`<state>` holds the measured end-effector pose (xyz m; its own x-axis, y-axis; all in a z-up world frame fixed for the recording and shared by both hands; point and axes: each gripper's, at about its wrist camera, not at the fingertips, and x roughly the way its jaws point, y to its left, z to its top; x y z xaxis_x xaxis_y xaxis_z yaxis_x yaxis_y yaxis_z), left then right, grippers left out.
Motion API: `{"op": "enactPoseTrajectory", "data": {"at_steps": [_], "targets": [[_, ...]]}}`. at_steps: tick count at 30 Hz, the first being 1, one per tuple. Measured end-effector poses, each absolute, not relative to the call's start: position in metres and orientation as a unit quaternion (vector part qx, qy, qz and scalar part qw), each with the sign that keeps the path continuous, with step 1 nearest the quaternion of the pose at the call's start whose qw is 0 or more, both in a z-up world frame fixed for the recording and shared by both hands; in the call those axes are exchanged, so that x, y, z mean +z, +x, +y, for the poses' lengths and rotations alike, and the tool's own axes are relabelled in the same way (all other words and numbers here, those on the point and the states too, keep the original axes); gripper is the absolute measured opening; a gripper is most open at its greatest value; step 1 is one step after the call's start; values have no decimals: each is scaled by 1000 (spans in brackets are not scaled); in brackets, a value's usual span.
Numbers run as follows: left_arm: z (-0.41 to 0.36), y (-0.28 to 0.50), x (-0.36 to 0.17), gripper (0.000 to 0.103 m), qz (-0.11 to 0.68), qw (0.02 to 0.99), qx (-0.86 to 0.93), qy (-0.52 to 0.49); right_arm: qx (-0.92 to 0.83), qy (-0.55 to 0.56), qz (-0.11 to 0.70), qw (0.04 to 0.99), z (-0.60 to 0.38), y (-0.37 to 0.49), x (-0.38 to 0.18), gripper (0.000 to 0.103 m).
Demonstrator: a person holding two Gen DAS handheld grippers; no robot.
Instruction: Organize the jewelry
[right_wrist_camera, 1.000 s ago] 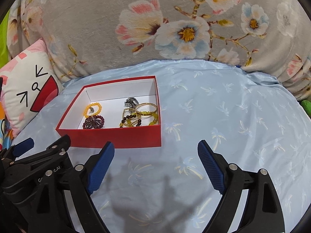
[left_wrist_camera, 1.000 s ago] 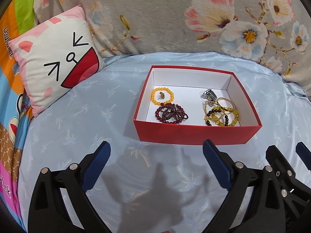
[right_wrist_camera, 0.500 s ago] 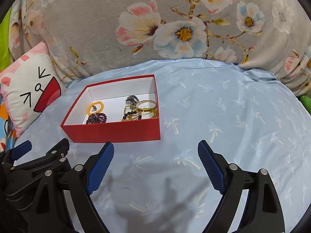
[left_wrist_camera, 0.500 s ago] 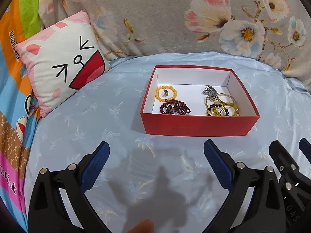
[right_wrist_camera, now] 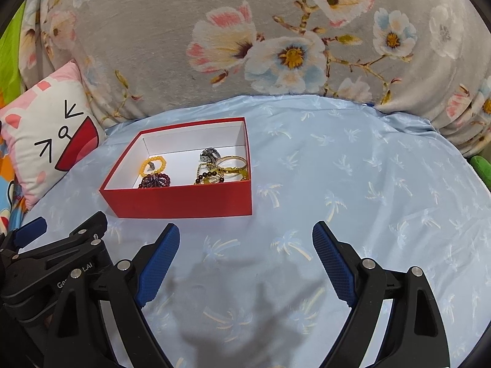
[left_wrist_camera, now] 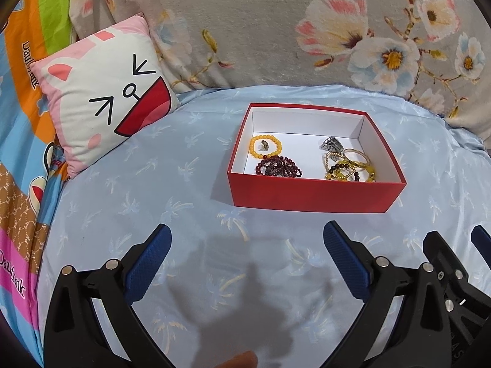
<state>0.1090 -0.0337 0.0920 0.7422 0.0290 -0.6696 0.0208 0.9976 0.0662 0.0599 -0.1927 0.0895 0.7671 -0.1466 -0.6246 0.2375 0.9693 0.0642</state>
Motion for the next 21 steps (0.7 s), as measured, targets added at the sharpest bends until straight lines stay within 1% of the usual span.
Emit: {"op": "enactPoseTrajectory", "data": {"at_steps": [21], "targets": [[-32,104,92,95,350,936,7,37,-99,67,325,938,-187,55,88,85]]}}
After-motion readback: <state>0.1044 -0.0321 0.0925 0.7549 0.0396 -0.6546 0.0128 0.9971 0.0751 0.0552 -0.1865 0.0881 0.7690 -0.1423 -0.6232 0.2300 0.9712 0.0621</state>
